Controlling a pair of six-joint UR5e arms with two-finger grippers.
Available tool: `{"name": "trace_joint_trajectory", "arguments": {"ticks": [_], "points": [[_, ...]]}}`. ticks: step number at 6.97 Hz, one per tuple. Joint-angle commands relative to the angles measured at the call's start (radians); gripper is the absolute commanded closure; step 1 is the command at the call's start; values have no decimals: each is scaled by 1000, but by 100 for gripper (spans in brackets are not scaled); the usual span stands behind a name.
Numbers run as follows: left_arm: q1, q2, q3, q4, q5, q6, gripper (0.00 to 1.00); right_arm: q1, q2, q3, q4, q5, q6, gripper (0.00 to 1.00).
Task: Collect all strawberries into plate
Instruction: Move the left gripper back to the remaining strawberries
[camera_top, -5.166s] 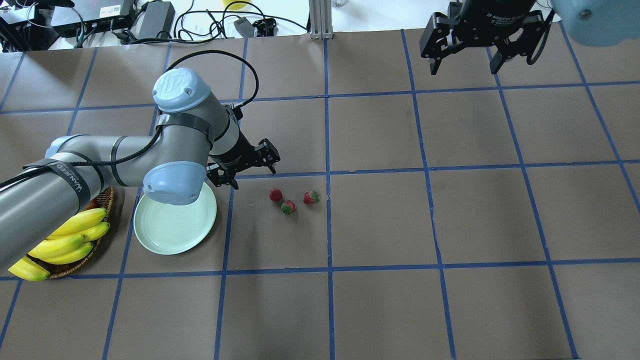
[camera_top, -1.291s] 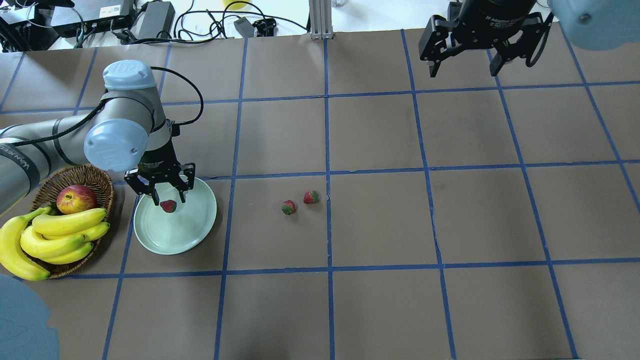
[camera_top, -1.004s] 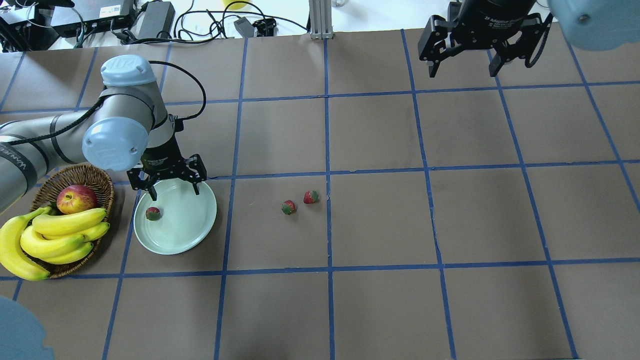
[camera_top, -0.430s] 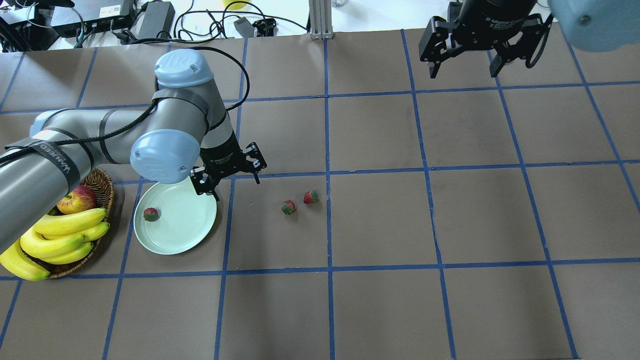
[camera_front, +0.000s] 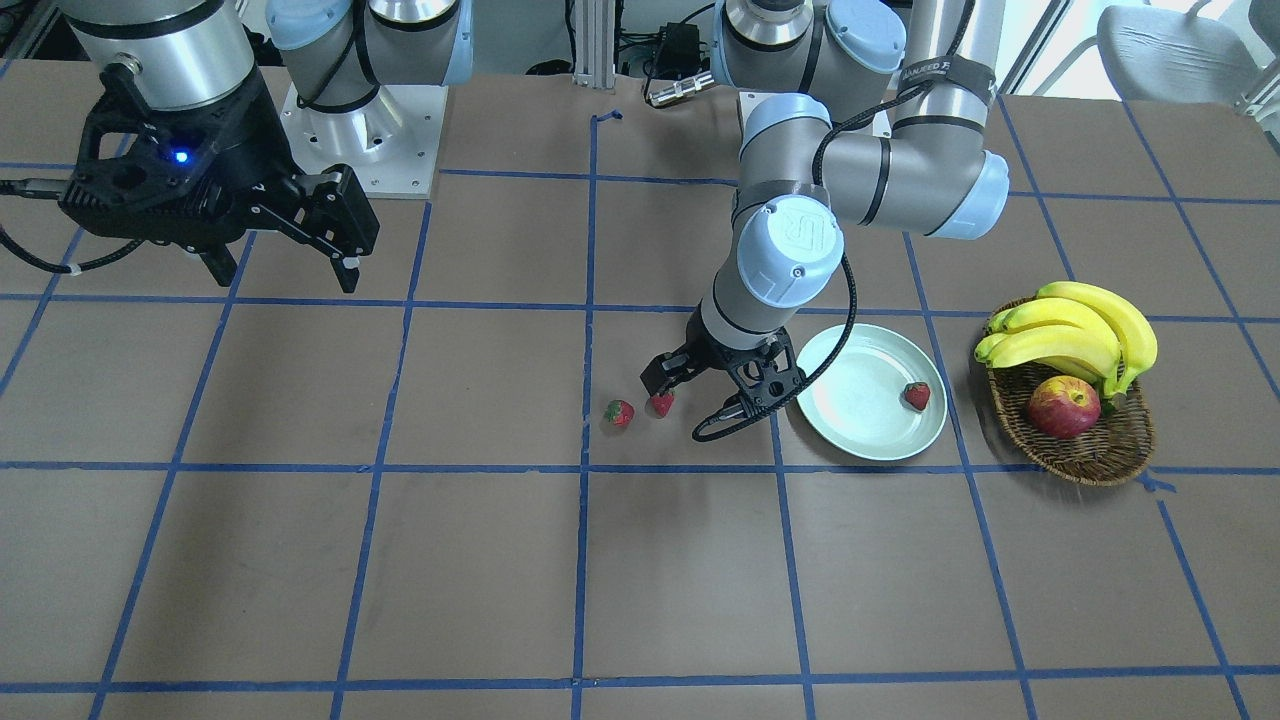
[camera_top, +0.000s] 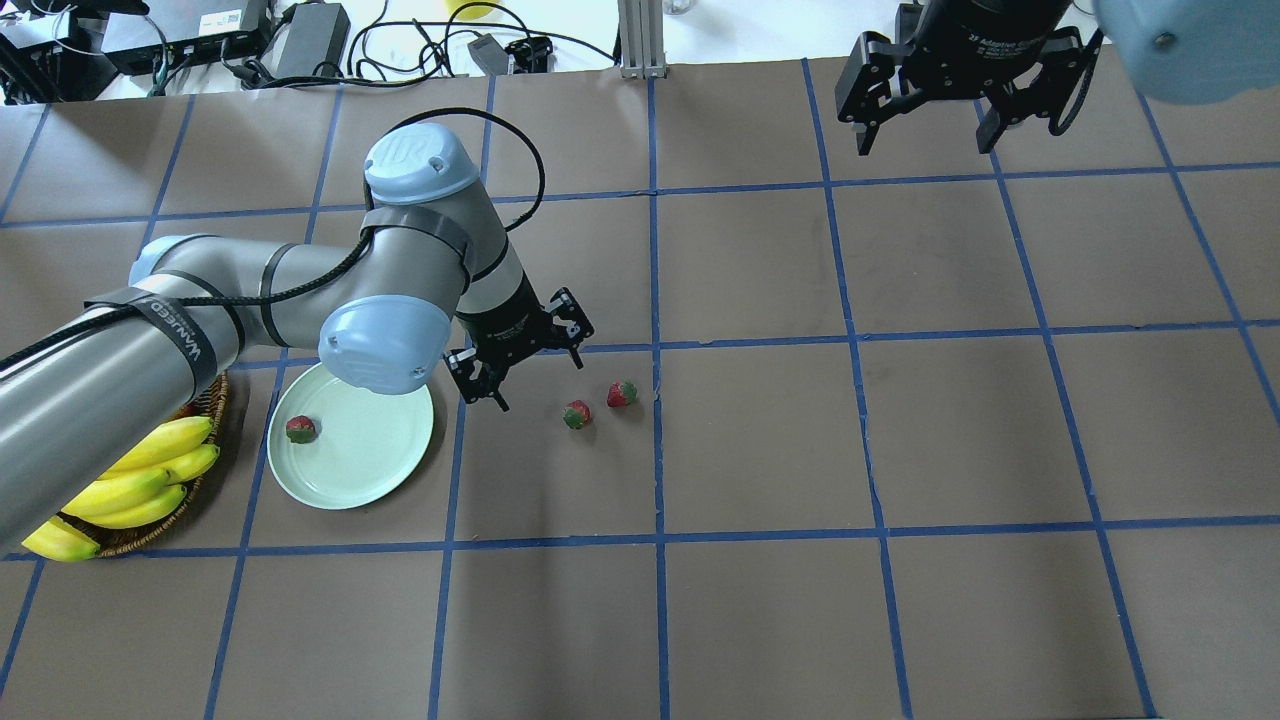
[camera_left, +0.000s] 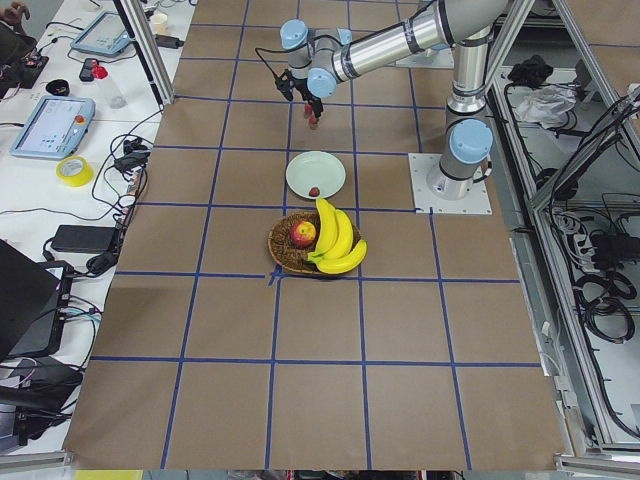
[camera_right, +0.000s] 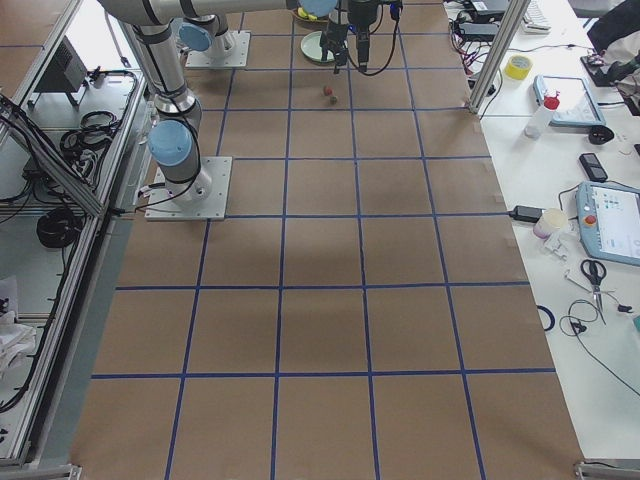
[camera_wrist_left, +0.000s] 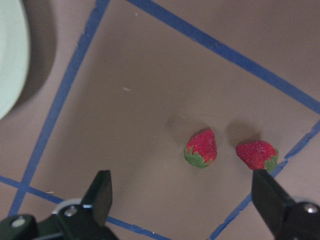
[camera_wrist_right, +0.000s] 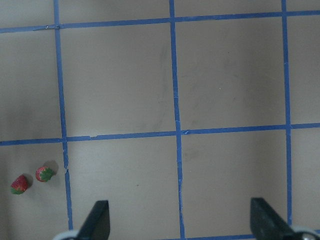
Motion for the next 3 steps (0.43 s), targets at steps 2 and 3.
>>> {"name": "trace_joint_trajectory", "arguments": {"ticks": [2, 3], "points": [[-6, -49, -52, 95, -17, 5, 0, 0, 1, -1, -1, -1, -1, 0], [-7, -82, -52, 128, -20, 3, 0, 0, 2, -1, -1, -1, 0, 0]]}}
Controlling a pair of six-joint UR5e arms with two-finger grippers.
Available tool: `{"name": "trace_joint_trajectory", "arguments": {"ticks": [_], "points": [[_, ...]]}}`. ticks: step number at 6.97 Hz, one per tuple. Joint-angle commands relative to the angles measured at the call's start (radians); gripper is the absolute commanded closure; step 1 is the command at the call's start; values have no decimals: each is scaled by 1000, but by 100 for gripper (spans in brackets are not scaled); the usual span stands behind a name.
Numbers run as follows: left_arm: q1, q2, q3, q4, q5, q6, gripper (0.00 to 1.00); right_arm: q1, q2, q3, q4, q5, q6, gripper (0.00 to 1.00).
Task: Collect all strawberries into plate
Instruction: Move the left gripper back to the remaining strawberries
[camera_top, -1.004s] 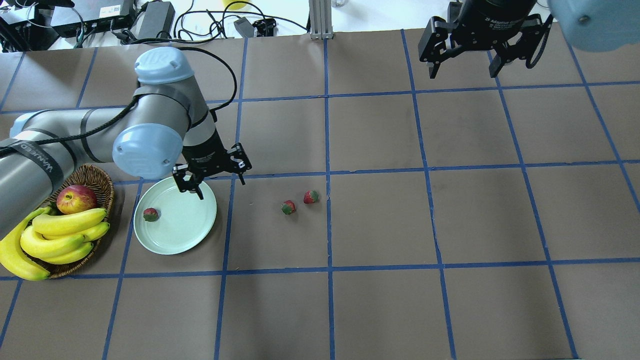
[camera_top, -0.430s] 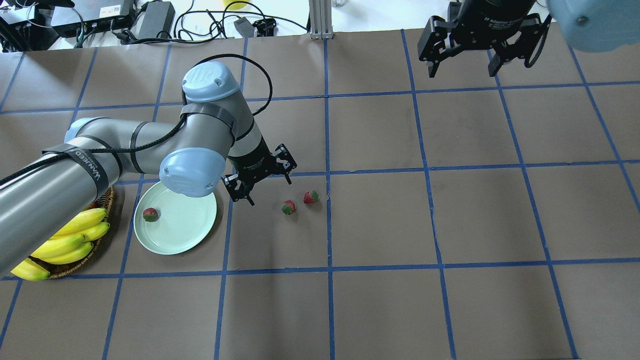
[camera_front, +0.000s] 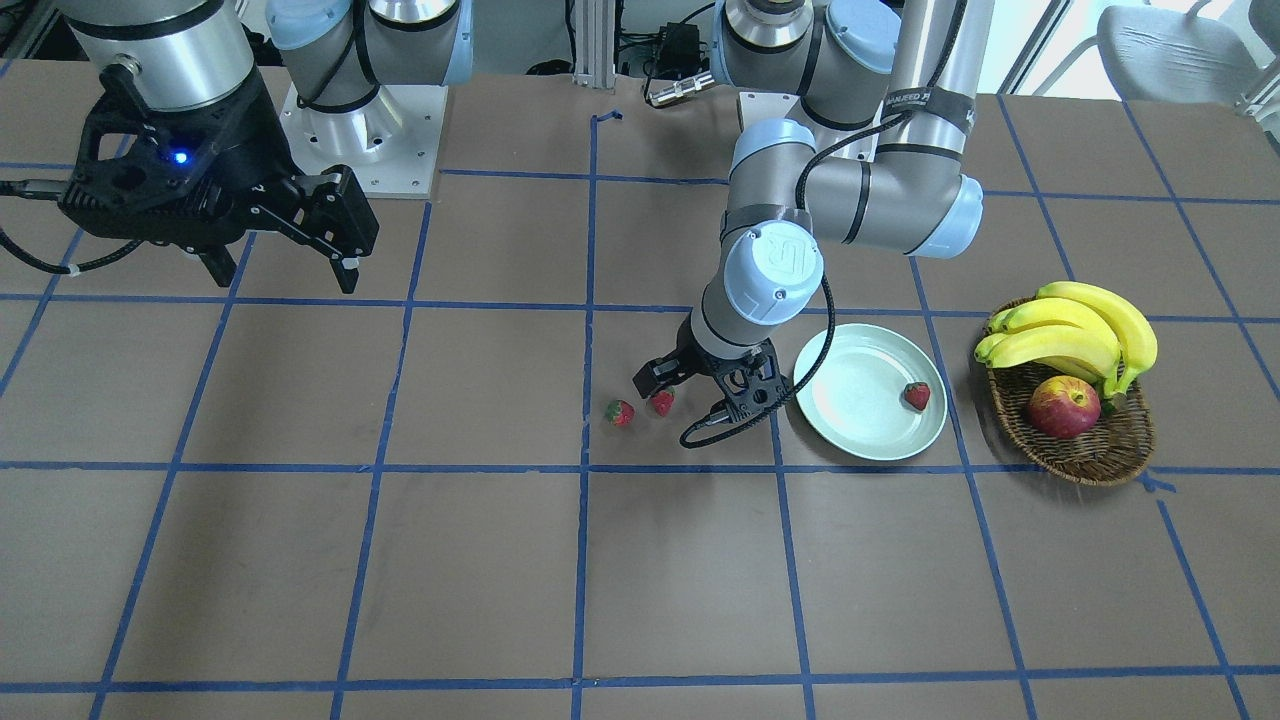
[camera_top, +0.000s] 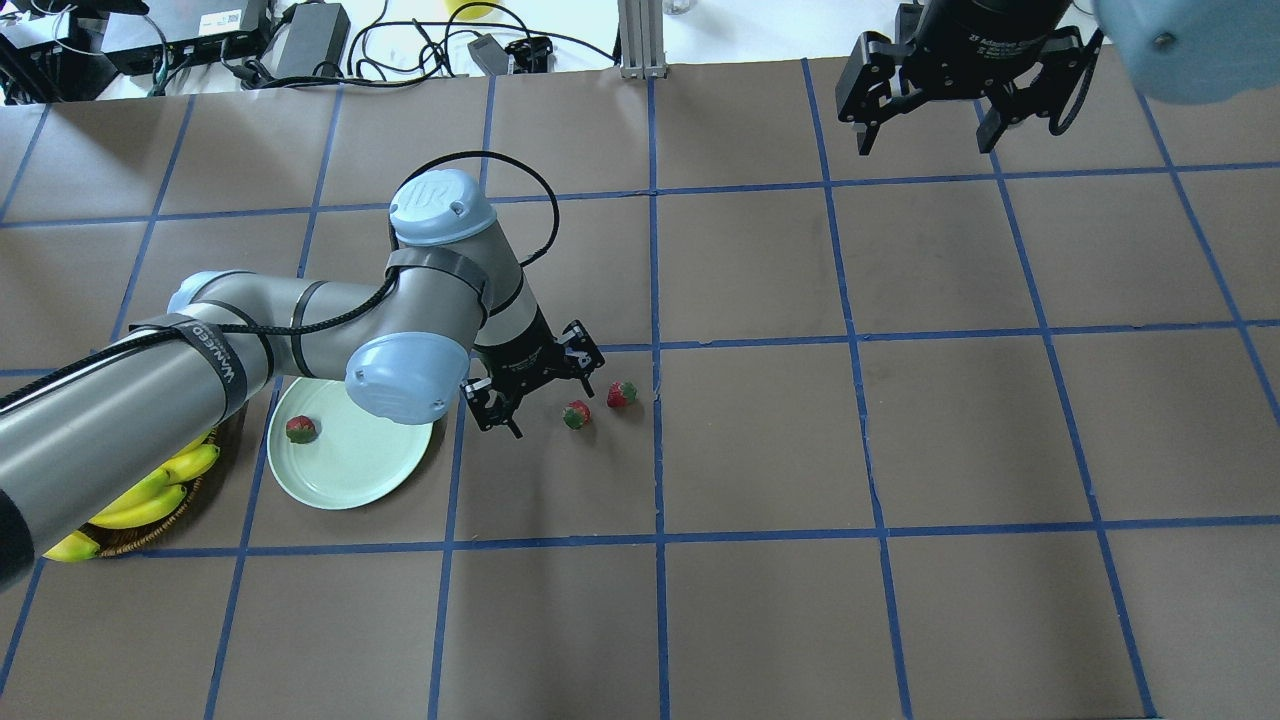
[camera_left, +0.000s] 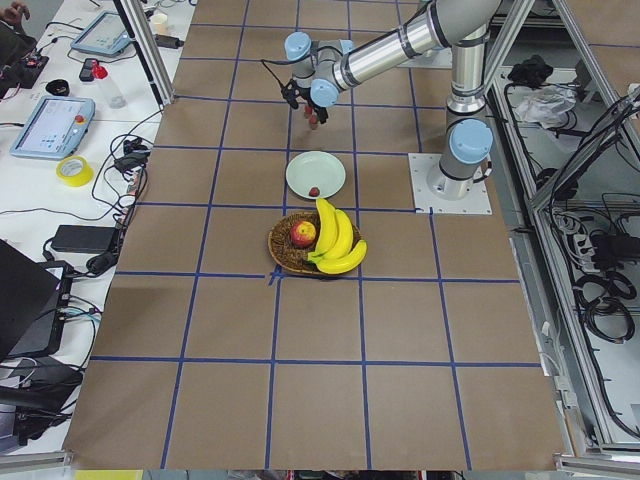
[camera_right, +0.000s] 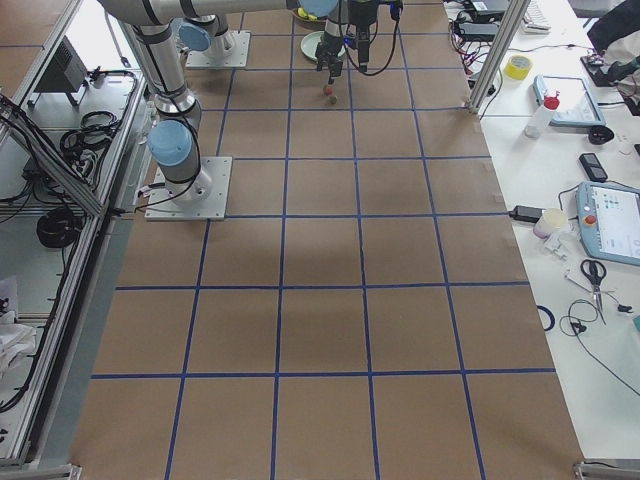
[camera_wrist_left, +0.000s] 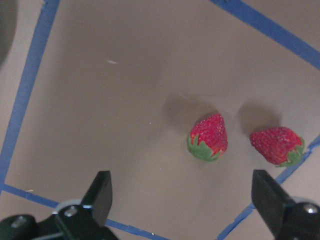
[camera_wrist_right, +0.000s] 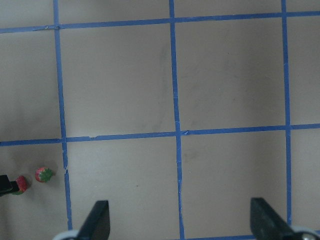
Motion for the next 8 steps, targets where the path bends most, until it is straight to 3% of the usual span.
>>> {"name": "trace_joint_trajectory", "arguments": {"ticks": [1, 2, 3, 4, 5, 7, 8], "points": [[-6, -51, -3, 52, -5, -5, 0, 0, -2, 1, 0, 0, 0, 0], [-18, -59, -3, 58, -7, -8, 1, -1, -1, 1, 0, -3, 0, 0], [-21, -65, -5, 57, -10, -15, 13, 0, -2, 0, 0, 1, 0, 0], [-22, -66, -7, 55, -8, -15, 50, -1, -1, 0, 0, -2, -2, 0], [-23, -66, -5, 52, -5, -7, 100, 0, 1, 1, -2, 3, 0, 0], [-21, -42, 13, 57, 21, 36, 100, 0, 1, 0, 0, 1, -2, 0], [-18, -21, 41, 55, 95, 97, 100, 0, 4, 0, -2, 4, 0, 0]]}}
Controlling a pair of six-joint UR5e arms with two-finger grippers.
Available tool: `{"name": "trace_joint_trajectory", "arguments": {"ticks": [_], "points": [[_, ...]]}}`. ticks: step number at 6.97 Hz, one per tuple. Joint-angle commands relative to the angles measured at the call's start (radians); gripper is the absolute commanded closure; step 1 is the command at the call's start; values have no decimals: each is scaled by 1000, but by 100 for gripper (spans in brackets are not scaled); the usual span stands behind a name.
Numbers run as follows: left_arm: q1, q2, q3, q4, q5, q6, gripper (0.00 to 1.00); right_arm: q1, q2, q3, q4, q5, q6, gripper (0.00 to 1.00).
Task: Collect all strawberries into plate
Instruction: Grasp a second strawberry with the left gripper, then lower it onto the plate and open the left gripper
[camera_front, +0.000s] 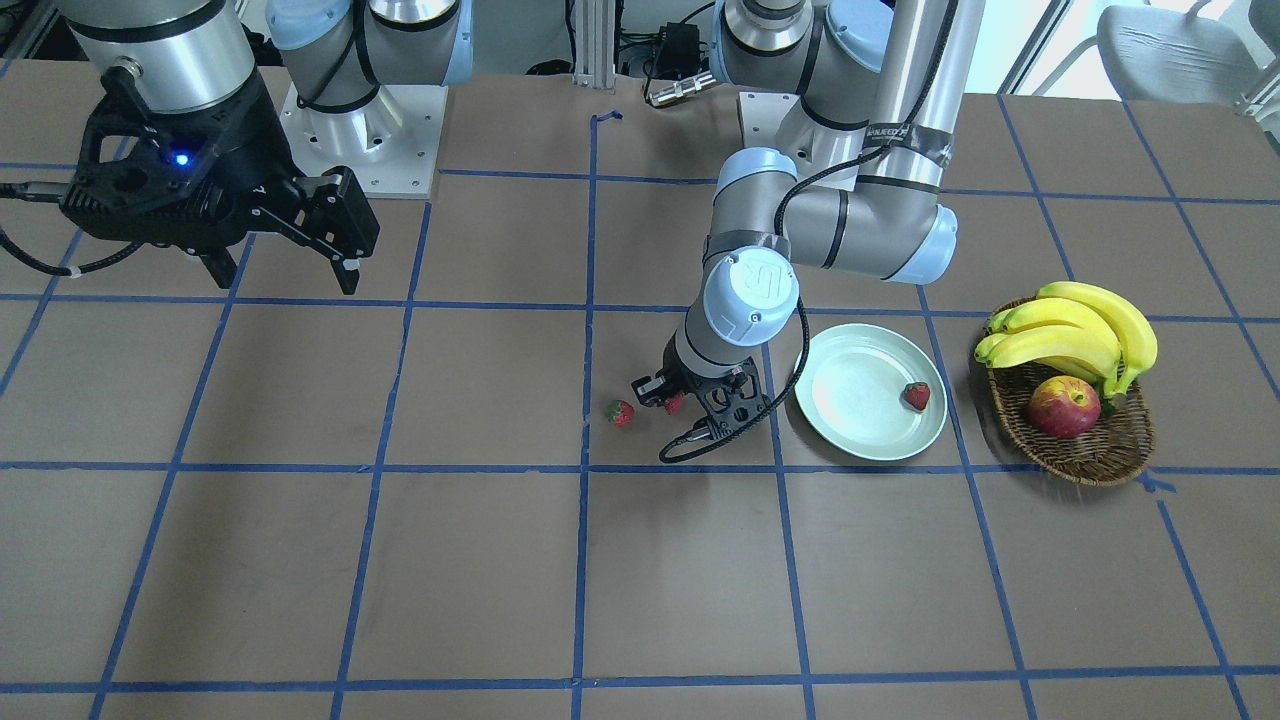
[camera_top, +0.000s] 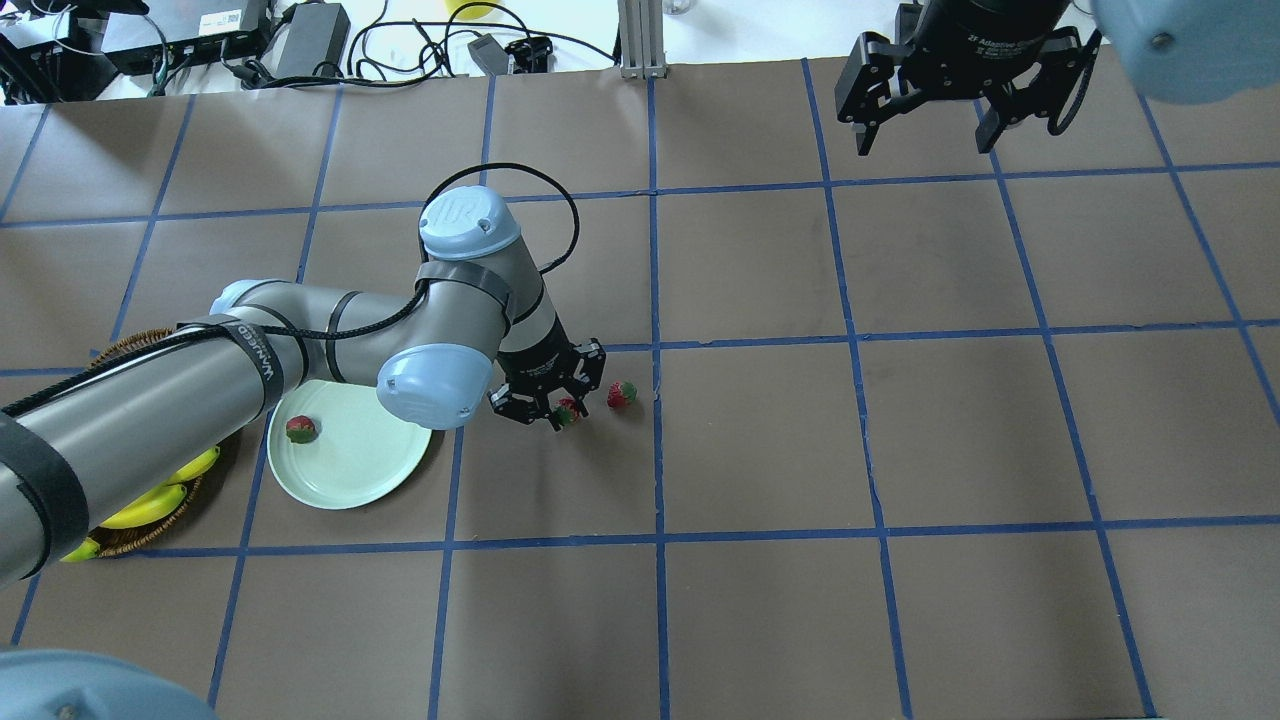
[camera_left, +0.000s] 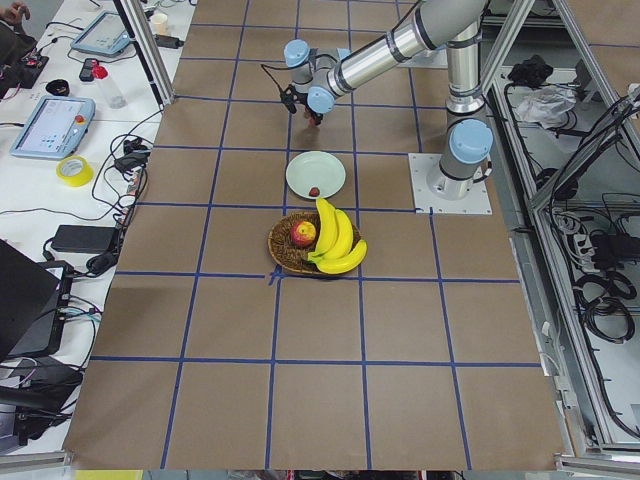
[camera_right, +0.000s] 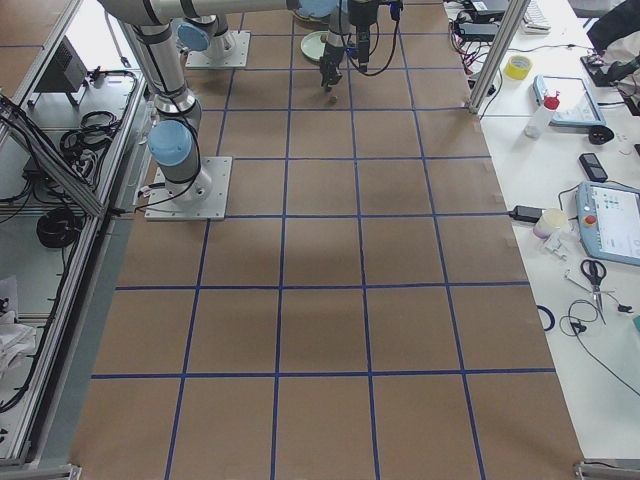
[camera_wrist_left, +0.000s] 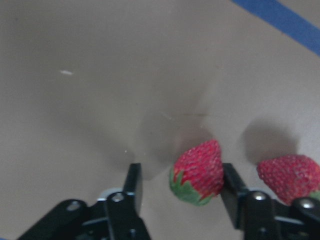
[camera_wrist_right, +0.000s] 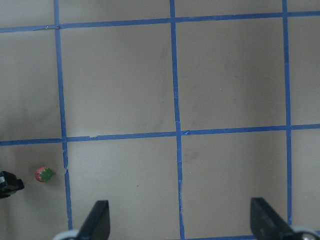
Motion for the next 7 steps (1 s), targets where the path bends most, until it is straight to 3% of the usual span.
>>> {"name": "trace_joint_trajectory", "arguments": {"ticks": [1, 5, 7], "points": [[6, 49, 61, -43, 157, 92, 100, 0, 1, 0, -1, 1, 0, 0], [206, 153, 121, -376, 336, 406, 100, 0, 1, 1, -1, 3, 0, 0], [328, 137, 95, -374, 315, 455, 100, 0, 2, 0, -1, 3, 0, 0]]}}
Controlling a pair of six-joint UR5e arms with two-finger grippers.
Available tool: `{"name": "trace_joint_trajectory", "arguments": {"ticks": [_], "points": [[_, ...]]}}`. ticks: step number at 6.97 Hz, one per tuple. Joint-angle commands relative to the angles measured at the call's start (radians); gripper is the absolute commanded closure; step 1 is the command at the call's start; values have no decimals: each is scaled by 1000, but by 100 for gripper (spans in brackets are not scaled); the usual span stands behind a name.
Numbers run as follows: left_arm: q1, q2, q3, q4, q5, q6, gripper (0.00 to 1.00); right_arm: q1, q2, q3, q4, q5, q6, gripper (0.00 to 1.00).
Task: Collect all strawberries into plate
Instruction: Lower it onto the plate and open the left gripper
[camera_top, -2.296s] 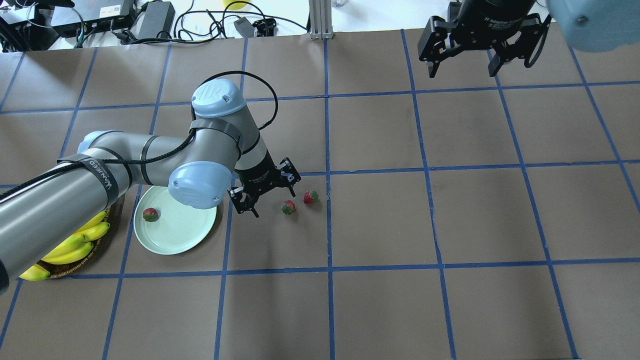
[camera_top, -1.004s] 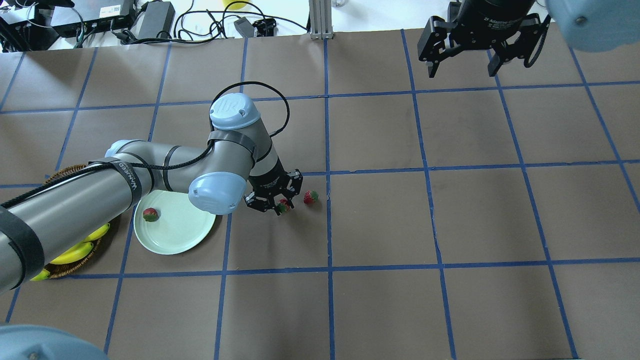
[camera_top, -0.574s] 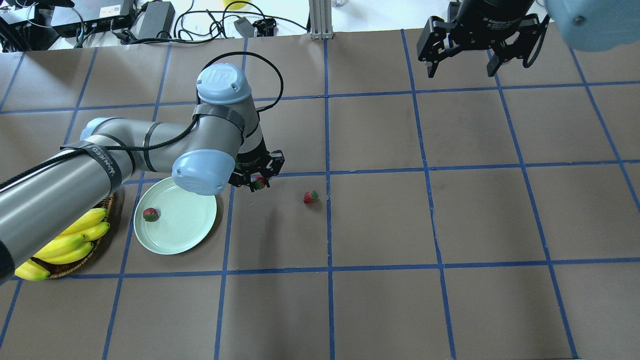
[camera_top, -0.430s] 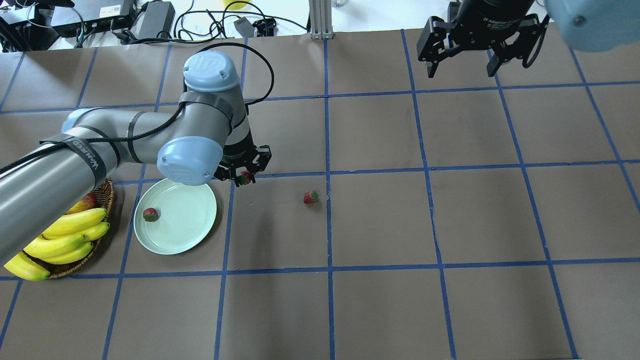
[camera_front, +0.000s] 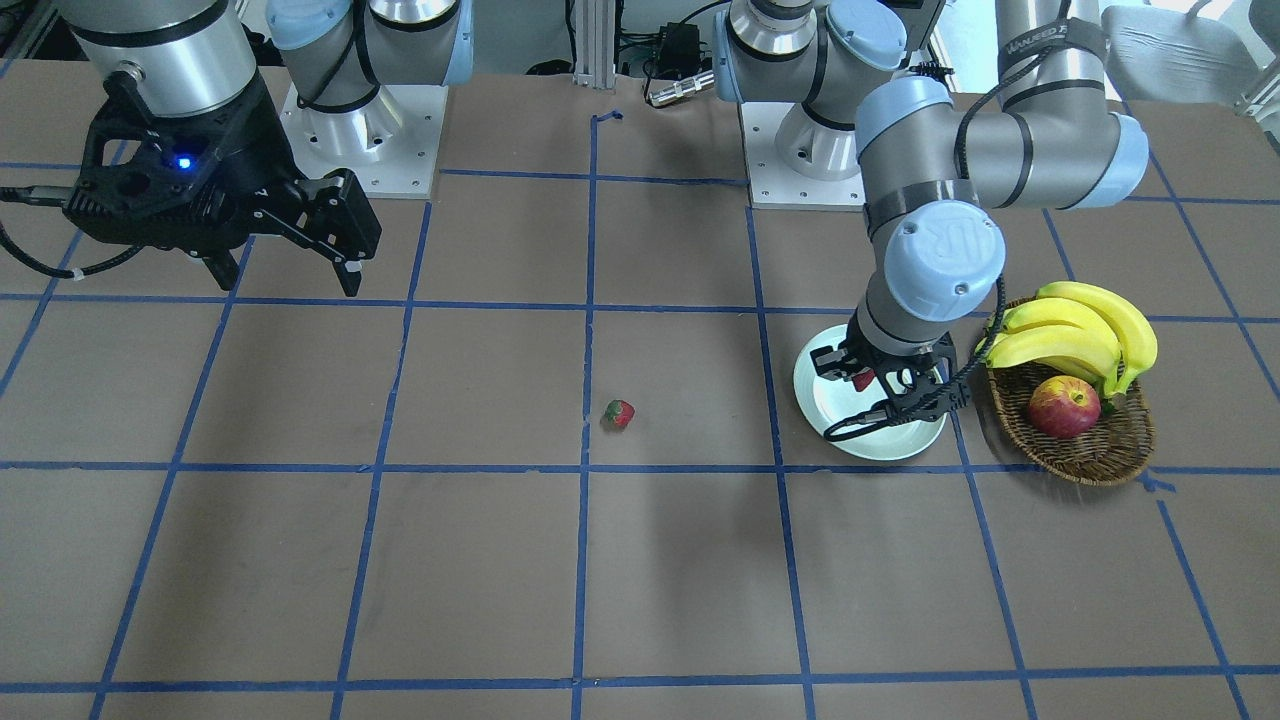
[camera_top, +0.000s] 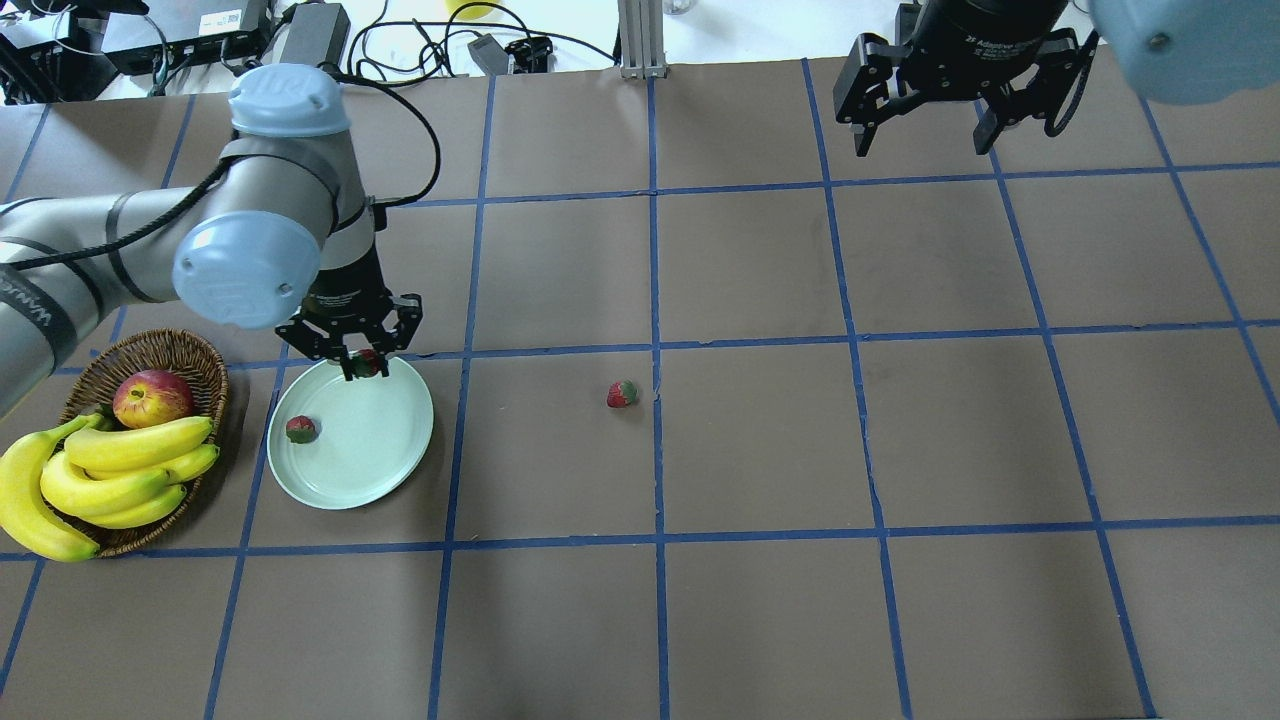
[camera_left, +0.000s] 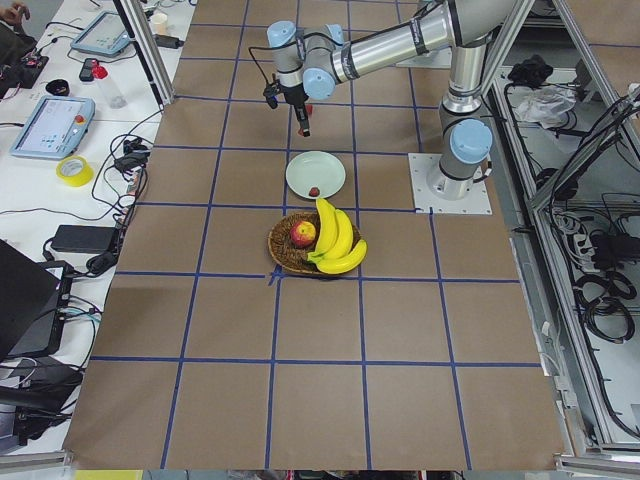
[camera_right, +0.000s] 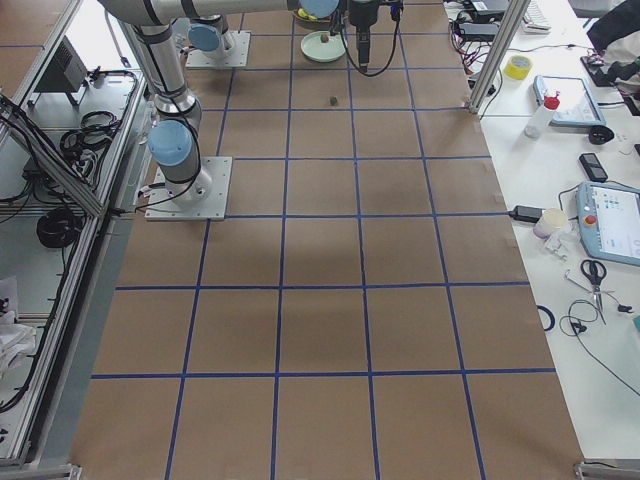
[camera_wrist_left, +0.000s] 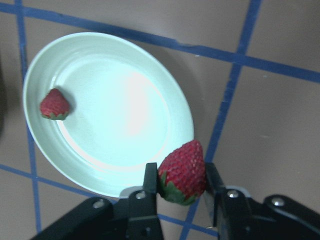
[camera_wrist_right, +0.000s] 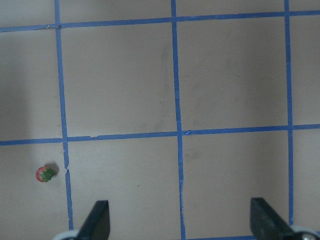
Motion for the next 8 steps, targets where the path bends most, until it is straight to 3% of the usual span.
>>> {"name": "trace_joint_trajectory", "arguments": {"ticks": [1, 2, 4, 6, 7, 8], "points": [[77, -18, -23, -8, -6, 34, 100, 0, 1, -1, 0, 0, 0, 0], [80, -39, -40, 7, -2, 34, 100, 0, 1, -1, 0, 0, 0, 0], [80, -49, -40, 18, 1, 40, 0, 0, 1, -1, 0, 0, 0, 0], [72, -49, 7, 16, -38, 7, 0, 0, 1, -1, 0, 0, 0, 0], [45, -26, 71, -1, -198, -62, 0, 0, 1, -1, 0, 0, 0, 0], [-7, -12, 90, 2, -280, -160, 0, 0, 1, -1, 0, 0, 0, 0]]}}
